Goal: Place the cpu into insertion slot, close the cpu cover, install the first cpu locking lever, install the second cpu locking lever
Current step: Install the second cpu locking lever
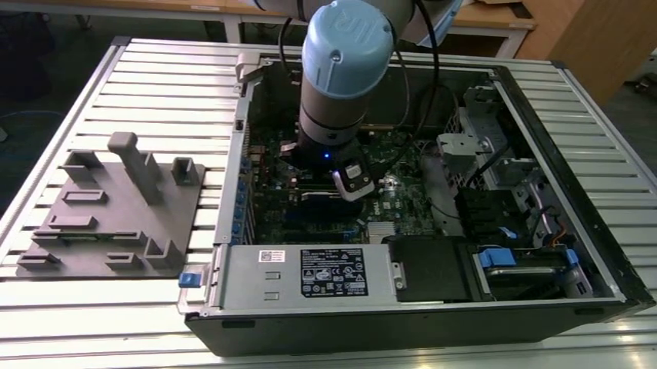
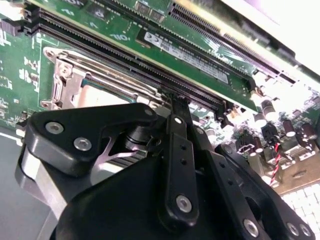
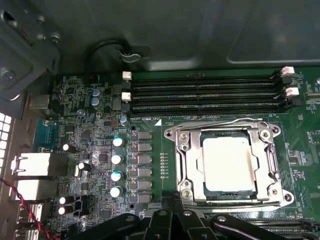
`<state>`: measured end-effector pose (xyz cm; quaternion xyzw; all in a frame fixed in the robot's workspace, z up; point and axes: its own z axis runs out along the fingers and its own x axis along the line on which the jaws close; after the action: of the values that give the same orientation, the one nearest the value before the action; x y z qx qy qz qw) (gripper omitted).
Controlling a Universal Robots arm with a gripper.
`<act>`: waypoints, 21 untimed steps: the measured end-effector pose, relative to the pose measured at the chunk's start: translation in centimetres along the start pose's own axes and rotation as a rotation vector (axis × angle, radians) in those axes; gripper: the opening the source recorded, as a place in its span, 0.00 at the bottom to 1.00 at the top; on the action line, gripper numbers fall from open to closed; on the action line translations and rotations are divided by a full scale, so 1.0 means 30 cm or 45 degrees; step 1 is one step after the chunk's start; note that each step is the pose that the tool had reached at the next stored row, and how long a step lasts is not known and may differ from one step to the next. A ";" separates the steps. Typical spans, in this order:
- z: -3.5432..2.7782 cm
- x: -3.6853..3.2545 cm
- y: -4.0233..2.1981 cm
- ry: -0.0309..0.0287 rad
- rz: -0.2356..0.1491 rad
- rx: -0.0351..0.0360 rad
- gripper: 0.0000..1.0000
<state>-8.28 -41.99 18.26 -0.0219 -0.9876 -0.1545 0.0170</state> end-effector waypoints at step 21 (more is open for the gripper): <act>0.000 0.000 0.000 -0.0001 0.000 -0.0001 0.11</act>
<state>-8.27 -41.98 18.26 -0.0219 -0.9876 -0.1545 0.0169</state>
